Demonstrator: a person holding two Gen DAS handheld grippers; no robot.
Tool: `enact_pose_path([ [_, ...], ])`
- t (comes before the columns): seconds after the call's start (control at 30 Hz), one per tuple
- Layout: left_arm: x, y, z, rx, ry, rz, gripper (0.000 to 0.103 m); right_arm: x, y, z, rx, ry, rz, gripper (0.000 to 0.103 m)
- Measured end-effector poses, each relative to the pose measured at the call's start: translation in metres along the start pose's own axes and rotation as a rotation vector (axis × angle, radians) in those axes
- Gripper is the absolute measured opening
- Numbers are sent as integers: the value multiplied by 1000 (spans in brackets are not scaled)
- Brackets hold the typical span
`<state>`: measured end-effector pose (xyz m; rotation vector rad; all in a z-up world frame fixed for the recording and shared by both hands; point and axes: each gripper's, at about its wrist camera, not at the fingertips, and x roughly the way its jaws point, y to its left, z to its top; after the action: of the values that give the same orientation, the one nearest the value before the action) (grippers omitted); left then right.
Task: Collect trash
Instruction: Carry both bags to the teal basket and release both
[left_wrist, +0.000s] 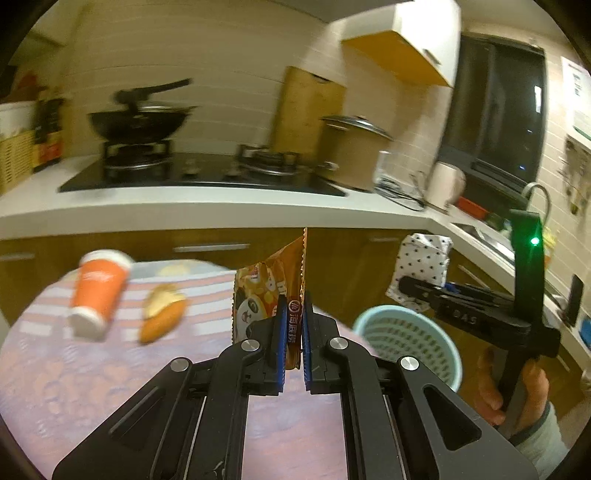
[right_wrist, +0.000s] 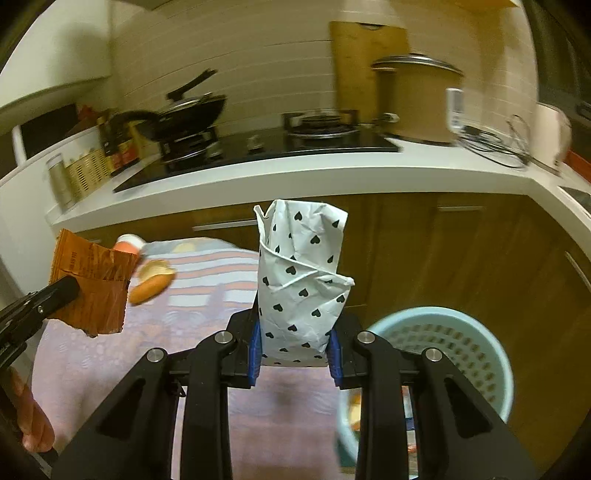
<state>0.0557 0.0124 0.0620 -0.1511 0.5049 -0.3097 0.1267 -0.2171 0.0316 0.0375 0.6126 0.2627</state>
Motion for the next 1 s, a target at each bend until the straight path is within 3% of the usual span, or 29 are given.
enact_pose_path([
  [0.2, 43, -51, 2, 35, 65, -113, 5, -3, -58, -13, 97, 34, -62, 25],
  [0.43, 111, -91, -10, 23, 198, -235, 5, 4, -120, -38, 219, 114, -126, 26],
  [0.87, 179, -134, -41, 64, 339, -304, 5, 41, -158, -80, 300, 276, -174, 28],
  [0.93, 183, -137, -44, 61, 350, -321, 5, 44, -160, -81, 308, 287, -172, 38],
  [1.0, 185, -138, -44, 61, 353, -324, 9, 44, -161, -81, 319, 289, -173, 56],
])
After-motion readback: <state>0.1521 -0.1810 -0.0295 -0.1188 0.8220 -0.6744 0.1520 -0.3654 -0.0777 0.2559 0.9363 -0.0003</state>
